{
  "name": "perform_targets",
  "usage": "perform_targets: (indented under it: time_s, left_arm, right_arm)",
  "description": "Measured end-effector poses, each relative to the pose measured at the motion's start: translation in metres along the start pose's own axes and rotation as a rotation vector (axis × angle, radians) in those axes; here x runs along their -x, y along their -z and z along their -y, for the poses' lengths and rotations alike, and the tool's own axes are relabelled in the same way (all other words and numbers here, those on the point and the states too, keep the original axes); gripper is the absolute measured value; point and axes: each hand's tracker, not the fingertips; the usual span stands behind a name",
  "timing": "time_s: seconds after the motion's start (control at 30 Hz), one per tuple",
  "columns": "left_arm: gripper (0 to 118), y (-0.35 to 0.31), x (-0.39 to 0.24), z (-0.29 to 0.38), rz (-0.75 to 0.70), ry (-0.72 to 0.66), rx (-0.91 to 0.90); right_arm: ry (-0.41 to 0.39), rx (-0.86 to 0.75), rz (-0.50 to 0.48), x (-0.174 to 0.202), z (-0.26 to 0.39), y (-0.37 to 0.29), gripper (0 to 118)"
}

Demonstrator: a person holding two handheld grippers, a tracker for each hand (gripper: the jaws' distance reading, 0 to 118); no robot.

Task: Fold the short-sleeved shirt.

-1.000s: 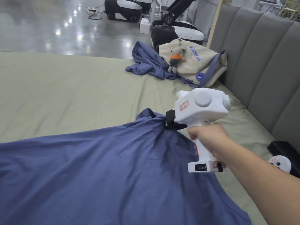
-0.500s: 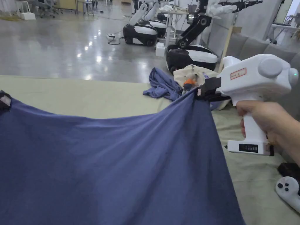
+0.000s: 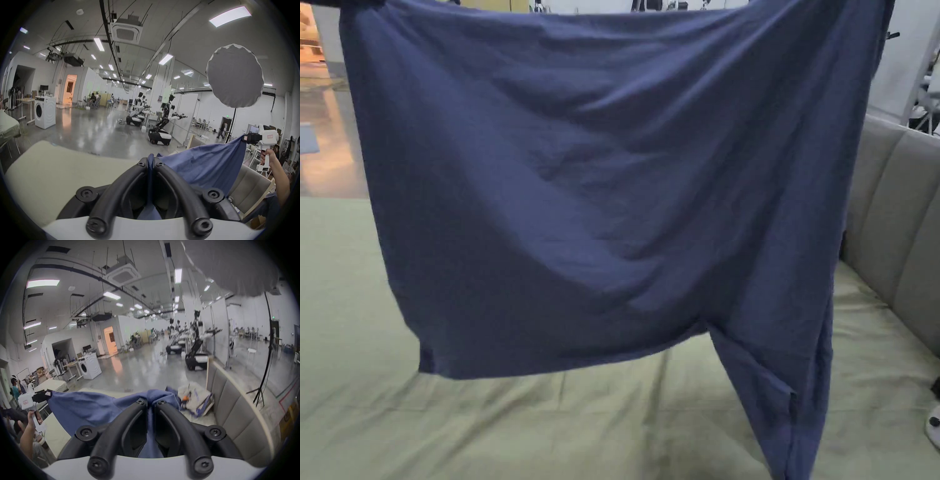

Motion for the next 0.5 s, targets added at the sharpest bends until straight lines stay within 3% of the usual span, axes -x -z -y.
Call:
perform_targets:
  time_s: [0.1, 0.23, 0.4, 0.5]
  left_arm:
    - [6, 0.002, -0.006, -0.045, -0.028, 0.034, -0.049]
    - [6, 0.01, -0.01, -0.089, -0.044, 0.015, -0.099]
    - [6, 0.033, -0.015, -0.115, -0.047, -0.025, -0.16]
    - [6, 0.06, -0.019, -0.111, -0.066, -0.008, -0.136]
  right_arm:
    - [-0.07, -0.06, 0.065, 0.016, -0.053, -0.004, 7]
    - [-0.074, -0.153, 0.107, 0.034, -0.099, -0.004, 7]
    - [-0.13, -0.198, 0.169, 0.052, -0.117, 0.016, 7]
    - [-0.113, -0.217, 0.181, 0.054, -0.109, 0.034, 7]
